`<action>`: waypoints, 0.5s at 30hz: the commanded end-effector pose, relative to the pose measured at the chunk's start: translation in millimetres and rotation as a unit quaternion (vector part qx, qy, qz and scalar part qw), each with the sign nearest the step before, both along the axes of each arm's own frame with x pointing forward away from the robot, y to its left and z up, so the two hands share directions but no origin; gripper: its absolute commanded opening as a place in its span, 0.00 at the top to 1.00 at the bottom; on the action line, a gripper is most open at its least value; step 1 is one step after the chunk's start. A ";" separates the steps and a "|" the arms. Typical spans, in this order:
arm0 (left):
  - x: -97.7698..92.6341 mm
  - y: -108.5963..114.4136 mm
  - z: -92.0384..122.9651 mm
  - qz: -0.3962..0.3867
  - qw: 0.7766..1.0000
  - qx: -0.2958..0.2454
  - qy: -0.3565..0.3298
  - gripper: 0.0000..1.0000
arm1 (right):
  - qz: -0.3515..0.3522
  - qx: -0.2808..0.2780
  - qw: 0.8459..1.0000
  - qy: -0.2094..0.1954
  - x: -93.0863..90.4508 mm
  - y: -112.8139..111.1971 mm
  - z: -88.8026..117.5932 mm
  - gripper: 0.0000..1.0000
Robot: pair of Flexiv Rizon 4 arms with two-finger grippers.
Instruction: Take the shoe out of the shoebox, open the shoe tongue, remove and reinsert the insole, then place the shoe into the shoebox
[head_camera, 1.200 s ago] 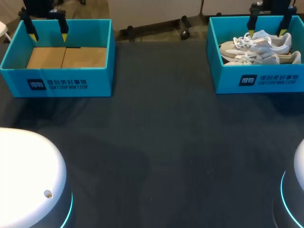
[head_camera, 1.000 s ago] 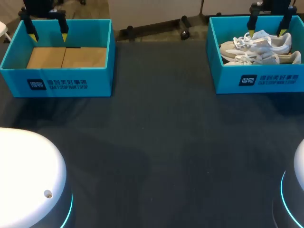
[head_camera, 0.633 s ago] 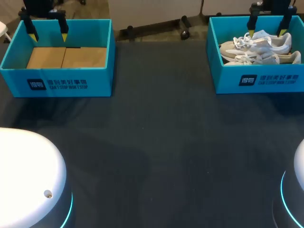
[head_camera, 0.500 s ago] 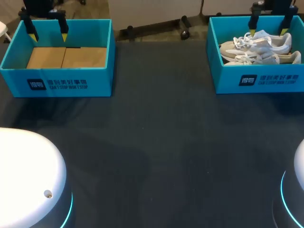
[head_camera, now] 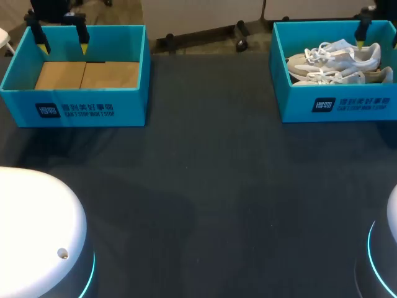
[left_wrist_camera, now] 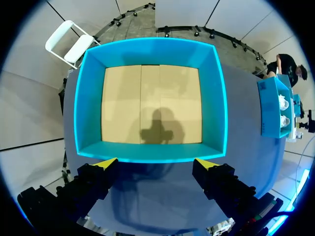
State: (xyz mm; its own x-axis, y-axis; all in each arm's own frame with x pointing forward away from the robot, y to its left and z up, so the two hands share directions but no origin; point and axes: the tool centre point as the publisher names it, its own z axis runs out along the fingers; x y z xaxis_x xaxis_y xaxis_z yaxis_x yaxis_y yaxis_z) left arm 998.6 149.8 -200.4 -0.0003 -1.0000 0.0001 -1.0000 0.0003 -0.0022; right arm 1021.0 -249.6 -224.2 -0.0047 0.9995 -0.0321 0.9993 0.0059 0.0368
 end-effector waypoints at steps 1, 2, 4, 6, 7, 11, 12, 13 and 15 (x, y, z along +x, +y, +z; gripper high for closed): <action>0.3 0.0 0.2 0.000 1.000 0.000 0.000 0.00 | 0.002 0.000 1.000 0.006 10.5 -9.7 -11.7 0.00; 0.3 0.0 0.2 0.000 1.000 0.000 0.000 0.00 | 0.006 -0.002 1.000 0.004 12.5 -16.6 -18.3 0.00; 0.3 0.0 0.2 0.000 1.000 0.000 0.000 0.00 | 0.009 -0.002 1.000 0.003 14.2 -21.8 -23.0 0.00; 0.3 0.0 0.2 0.000 1.000 0.000 0.000 0.00 | 0.011 -0.006 1.000 0.003 18.1 -29.3 -30.1 0.00; 0.3 0.0 0.2 0.000 1.000 0.000 0.000 0.00 | 0.012 -0.008 1.000 0.003 19.3 -31.6 -31.8 0.00; 0.3 0.0 0.2 0.000 1.000 0.000 0.000 0.00 | 0.012 -0.009 1.000 0.004 26.9 -49.0 -43.2 0.00; 0.3 0.0 0.2 0.000 1.000 0.000 0.000 0.00 | 0.011 -0.009 1.000 0.006 28.1 -52.8 -46.2 0.00; 0.3 0.0 0.2 0.000 1.000 0.000 0.000 0.00 | 0.011 -0.007 1.000 0.007 28.9 -56.1 -49.0 0.00; 0.3 0.0 0.2 0.000 1.000 0.000 0.000 0.00 | 0.013 -0.005 1.000 0.012 30.4 -61.8 -55.5 0.00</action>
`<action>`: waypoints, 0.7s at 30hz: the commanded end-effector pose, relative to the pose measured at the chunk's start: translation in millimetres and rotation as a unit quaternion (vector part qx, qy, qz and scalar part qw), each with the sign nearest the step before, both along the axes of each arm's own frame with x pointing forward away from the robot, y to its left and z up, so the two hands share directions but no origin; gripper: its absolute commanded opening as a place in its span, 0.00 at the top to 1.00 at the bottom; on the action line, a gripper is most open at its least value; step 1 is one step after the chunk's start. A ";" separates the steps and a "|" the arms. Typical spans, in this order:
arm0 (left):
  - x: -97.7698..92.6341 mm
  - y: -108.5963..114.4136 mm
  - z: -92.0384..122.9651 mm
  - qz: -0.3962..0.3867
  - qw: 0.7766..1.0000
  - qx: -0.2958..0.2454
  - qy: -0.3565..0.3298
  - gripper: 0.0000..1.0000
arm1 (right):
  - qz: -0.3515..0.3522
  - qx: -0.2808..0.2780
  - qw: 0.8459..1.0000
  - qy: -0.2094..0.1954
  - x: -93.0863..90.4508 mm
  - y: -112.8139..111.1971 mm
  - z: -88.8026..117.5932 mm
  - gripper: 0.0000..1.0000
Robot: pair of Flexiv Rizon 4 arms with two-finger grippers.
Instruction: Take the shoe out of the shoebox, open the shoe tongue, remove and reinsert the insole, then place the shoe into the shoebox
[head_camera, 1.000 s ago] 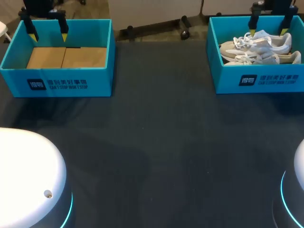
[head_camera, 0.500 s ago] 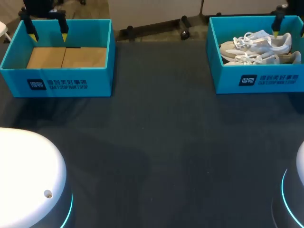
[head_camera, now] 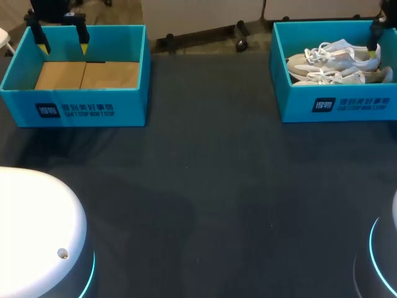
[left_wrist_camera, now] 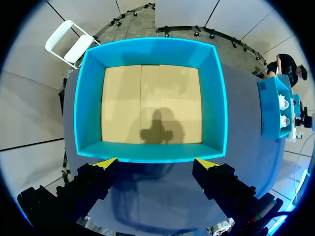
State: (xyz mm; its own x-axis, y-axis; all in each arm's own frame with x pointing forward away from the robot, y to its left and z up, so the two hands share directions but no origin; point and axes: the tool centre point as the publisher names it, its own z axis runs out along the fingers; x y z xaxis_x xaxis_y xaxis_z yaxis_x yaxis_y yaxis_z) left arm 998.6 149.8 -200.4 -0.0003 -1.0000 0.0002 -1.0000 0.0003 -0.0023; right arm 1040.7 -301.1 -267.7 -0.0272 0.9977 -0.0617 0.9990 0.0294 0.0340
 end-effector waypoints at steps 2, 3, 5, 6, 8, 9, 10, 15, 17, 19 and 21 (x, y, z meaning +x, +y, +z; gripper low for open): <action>0.3 0.1 0.3 0.000 1.000 0.000 0.000 0.00 | 0.004 0.009 1.000 0.014 11.2 -13.6 -18.6 0.00; 0.3 0.1 0.3 0.000 1.000 0.000 0.000 0.00 | 0.006 0.007 1.000 0.017 11.5 -15.1 -21.6 0.00; 0.3 0.1 0.3 0.000 1.000 0.000 0.000 0.00 | 0.010 0.005 1.000 0.019 12.0 -18.5 -27.9 0.00; 0.3 0.1 0.3 0.000 1.000 0.000 0.000 0.00 | 0.011 0.004 1.000 0.021 12.5 -20.3 -30.8 0.00; 0.3 0.1 0.3 0.000 1.000 0.000 0.000 0.00 | 0.013 0.006 1.000 0.022 12.9 -23.0 -34.5 0.00; 0.3 0.1 0.3 0.000 1.000 0.000 0.000 0.00 | 0.014 0.004 1.000 0.023 12.9 -24.8 -36.4 0.00; 0.3 0.1 0.3 0.000 1.000 0.000 0.000 0.00 | 0.014 0.003 1.000 0.023 12.7 -26.0 -37.4 0.00; 0.3 0.1 0.3 0.000 1.000 0.000 0.000 0.00 | 0.015 0.009 1.000 0.021 11.9 -31.4 -43.6 0.00; 0.3 0.1 0.3 0.000 1.000 0.000 0.000 0.00 | 0.013 0.010 1.000 0.023 11.3 -32.7 -45.7 0.00; 0.3 0.1 0.3 0.000 1.000 0.000 0.000 0.00 | 0.012 0.012 1.000 0.023 9.7 -33.5 -45.9 0.01; 0.3 0.1 0.3 0.000 1.000 0.000 0.000 0.00 | 0.011 0.013 1.000 0.025 7.2 -33.9 -46.8 0.05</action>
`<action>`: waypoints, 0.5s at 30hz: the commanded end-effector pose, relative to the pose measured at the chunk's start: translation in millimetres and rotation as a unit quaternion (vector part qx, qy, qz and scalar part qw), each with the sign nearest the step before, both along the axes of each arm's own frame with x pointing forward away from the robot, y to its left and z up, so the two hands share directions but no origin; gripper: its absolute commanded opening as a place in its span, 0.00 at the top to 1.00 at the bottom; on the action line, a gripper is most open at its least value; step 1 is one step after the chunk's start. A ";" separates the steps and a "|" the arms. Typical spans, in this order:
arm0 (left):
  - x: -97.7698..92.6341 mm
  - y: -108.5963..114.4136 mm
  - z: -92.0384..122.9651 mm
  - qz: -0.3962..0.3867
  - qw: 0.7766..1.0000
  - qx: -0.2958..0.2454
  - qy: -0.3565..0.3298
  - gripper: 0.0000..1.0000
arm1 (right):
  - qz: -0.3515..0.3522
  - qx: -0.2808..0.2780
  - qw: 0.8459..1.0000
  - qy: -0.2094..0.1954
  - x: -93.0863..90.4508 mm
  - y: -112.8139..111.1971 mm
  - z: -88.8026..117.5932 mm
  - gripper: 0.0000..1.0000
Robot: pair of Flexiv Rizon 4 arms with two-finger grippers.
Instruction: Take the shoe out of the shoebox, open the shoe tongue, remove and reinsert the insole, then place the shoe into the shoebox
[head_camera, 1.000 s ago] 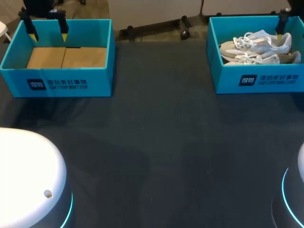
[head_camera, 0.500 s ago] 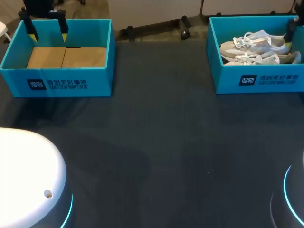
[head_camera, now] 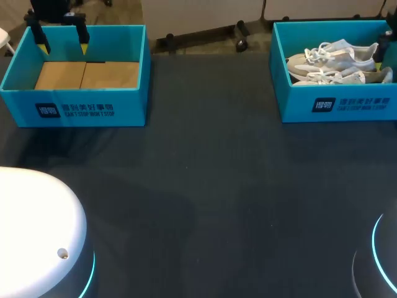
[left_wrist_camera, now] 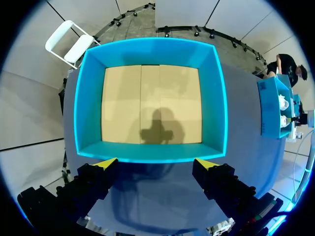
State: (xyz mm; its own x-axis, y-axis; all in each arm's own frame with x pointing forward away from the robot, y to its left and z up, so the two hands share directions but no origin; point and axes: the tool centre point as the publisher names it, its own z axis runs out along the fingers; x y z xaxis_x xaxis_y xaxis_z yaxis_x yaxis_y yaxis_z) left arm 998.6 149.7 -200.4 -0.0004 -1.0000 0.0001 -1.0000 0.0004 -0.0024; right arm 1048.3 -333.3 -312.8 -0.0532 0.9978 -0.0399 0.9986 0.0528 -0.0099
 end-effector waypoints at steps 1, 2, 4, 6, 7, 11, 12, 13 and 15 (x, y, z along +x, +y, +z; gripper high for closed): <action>0.3 0.1 0.2 0.000 1.000 0.000 0.000 0.00 | -0.001 0.002 1.000 0.003 -0.5 -1.8 -1.8 0.05; 0.3 0.1 0.2 0.000 1.000 0.000 0.000 0.00 | -0.001 0.001 1.000 0.004 -1.9 -2.1 -2.5 0.08; 0.3 0.1 0.2 0.000 1.000 0.000 0.000 0.00 | -0.001 0.002 1.000 0.004 -3.6 -1.8 -3.0 0.13; 0.3 0.1 0.2 0.000 1.000 0.000 0.000 0.00 | 0.000 0.001 1.000 0.004 -5.1 -0.5 -3.3 0.20; 0.3 0.1 0.2 0.000 1.000 0.000 0.000 0.00 | 0.001 0.002 1.000 0.005 -5.9 0.4 -3.2 0.25; 0.3 0.1 0.2 0.000 1.000 0.000 0.000 0.00 | 0.004 0.003 1.000 0.007 -8.3 4.5 -6.9 0.26; 0.3 0.1 0.2 0.000 1.000 0.000 0.000 0.00 | 0.004 0.002 1.000 0.007 -8.3 5.9 -9.1 0.25; 0.3 0.1 0.2 0.000 1.000 0.000 0.000 0.00 | 0.004 0.001 1.000 0.009 -8.3 6.8 -11.2 0.26; 0.3 0.1 0.2 0.000 1.000 0.000 0.000 0.00 | 0.003 -0.003 1.000 0.013 -8.2 8.2 -14.9 0.24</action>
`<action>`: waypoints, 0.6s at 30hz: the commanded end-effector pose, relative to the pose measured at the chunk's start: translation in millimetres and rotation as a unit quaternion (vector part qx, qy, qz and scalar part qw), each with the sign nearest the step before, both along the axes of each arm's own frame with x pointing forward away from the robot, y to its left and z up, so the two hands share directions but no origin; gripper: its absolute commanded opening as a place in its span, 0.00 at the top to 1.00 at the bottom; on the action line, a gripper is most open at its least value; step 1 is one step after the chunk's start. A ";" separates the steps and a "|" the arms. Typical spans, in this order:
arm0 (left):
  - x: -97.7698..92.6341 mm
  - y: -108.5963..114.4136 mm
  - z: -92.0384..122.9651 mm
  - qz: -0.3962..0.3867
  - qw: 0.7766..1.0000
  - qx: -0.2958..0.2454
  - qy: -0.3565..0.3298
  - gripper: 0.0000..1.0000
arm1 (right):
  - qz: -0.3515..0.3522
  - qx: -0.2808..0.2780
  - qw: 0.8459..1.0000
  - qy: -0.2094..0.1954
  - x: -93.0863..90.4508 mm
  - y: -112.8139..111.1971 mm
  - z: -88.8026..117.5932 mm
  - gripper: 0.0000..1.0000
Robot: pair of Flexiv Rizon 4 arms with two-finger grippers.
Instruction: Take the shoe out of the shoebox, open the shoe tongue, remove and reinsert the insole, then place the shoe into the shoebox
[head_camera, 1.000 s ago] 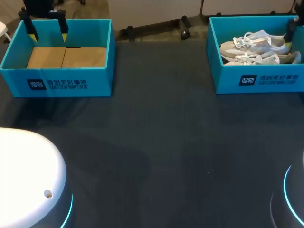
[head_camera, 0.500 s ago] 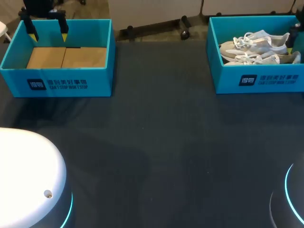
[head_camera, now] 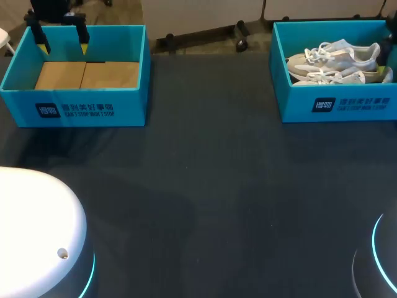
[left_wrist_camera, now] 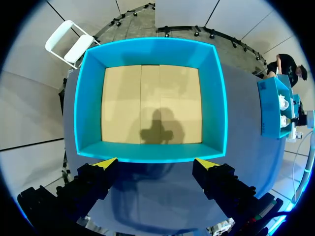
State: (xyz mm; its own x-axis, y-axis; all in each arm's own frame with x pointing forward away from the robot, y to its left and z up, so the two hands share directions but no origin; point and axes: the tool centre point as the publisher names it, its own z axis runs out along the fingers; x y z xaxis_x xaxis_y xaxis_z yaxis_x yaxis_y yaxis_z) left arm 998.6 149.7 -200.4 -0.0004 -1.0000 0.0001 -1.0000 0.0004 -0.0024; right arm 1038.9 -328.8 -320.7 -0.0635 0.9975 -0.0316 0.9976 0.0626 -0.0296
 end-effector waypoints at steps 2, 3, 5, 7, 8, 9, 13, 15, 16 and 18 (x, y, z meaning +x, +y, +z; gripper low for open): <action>0.3 0.1 0.2 0.000 1.000 0.000 0.000 0.00 | -0.004 -0.001 1.000 0.002 1.4 3.2 -9.1 0.27; 0.3 0.1 0.2 0.000 1.000 0.000 0.000 0.00 | -0.004 -0.002 1.000 0.002 1.6 2.9 -10.2 0.27; 0.3 0.1 0.2 0.000 1.000 0.000 0.000 0.00 | -0.005 0.001 1.000 0.001 2.3 1.8 -12.3 0.24; 0.3 0.1 0.2 0.000 1.000 0.000 0.000 0.00 | -0.007 0.002 1.000 0.001 3.0 1.2 -14.9 0.26; 0.3 0.1 0.2 0.000 1.000 0.000 0.000 0.00 | -0.006 0.003 1.000 0.001 3.0 1.1 -15.5 0.27; 0.3 0.1 0.2 0.000 1.000 0.000 0.000 0.00 | -0.006 0.003 1.000 0.001 2.8 1.5 -16.8 0.27; 0.3 0.1 0.2 0.000 1.000 0.000 0.000 0.00 | -0.009 0.001 1.000 0.007 1.1 1.7 -23.6 0.23; 0.3 0.1 0.2 0.000 1.000 0.000 0.000 0.00 | -0.010 0.001 1.000 0.009 0.1 1.4 -26.7 0.20; 0.3 0.1 0.2 0.000 1.000 0.000 0.000 0.00 | -0.011 0.001 1.000 0.009 -0.5 1.0 -28.6 0.20; 0.3 0.1 0.2 0.000 1.000 0.000 0.000 0.00 | -0.013 0.003 1.000 0.010 -1.1 0.3 -30.7 0.24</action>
State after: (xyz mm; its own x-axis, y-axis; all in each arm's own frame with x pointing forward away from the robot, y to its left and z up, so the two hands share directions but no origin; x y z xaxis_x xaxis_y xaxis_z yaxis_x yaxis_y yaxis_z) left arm 998.6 149.7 -200.4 -0.0004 -1.0000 0.0001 -1.0000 0.0004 -0.0024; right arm 1033.8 -327.1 -347.3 -0.0392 0.9988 -0.0279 0.9983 0.0380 -0.0440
